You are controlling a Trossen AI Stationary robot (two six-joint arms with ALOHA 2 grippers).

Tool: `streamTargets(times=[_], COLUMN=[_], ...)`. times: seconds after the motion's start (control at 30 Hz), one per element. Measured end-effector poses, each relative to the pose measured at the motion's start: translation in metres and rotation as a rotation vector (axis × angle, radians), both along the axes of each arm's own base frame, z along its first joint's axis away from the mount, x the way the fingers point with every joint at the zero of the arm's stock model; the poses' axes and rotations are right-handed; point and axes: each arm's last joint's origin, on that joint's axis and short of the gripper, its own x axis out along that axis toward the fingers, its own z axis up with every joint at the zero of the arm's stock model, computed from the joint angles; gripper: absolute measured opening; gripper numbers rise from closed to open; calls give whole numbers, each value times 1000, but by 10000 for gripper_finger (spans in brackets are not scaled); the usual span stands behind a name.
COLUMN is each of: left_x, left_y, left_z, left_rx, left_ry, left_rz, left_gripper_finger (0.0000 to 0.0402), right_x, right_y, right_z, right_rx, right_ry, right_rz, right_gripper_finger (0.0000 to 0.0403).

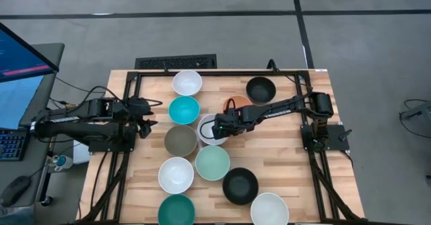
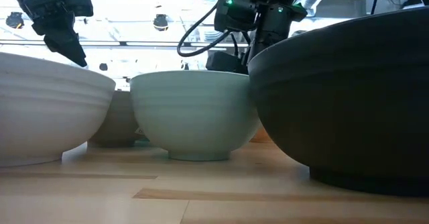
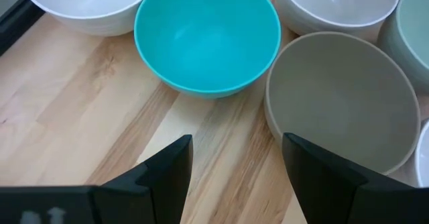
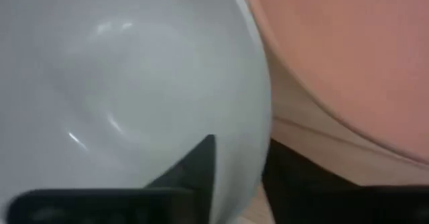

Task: Nest bowls inside each other
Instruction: Stack the white bowl on the light green bowl

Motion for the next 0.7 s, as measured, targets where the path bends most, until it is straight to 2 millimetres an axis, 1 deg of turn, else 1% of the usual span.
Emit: streamTargets(times=[0.13, 0.2, 0.27, 0.4, 0.47, 0.57, 0.63, 0.7], left_x=[0, 0, 0, 0, 0, 0, 0, 0], left_y=[0, 0, 0, 0, 0, 0, 0, 0], left_z=[0, 0, 0, 0, 0, 0, 0, 0], left_rx=[5, 5, 5, 2, 0, -4, -8, -12], left_ry=[1, 1, 1, -1, -2, -3, -5, -7], left_rz=[5, 5, 5, 9, 12, 15, 21, 26], left_gripper_finger=[222, 222, 222, 222, 222, 222, 222, 222], right_x=[0, 2, 2, 8, 11, 17, 19, 19], right_y=[-1, 0, 0, -3, -6, -13, -17, -19], right_z=[0, 1, 2, 11, 18, 32, 46, 62], right_rx=[-2, -2, -2, -7, -14, -29, -39, -50], right_ry=[-5, -20, -26, -57, -71, -87, -81, -55], right_rz=[-4, -2, -2, 5, 12, 31, 61, 90], right_gripper_finger=[36, 14, 13, 42, 45, 29, 13, 10])
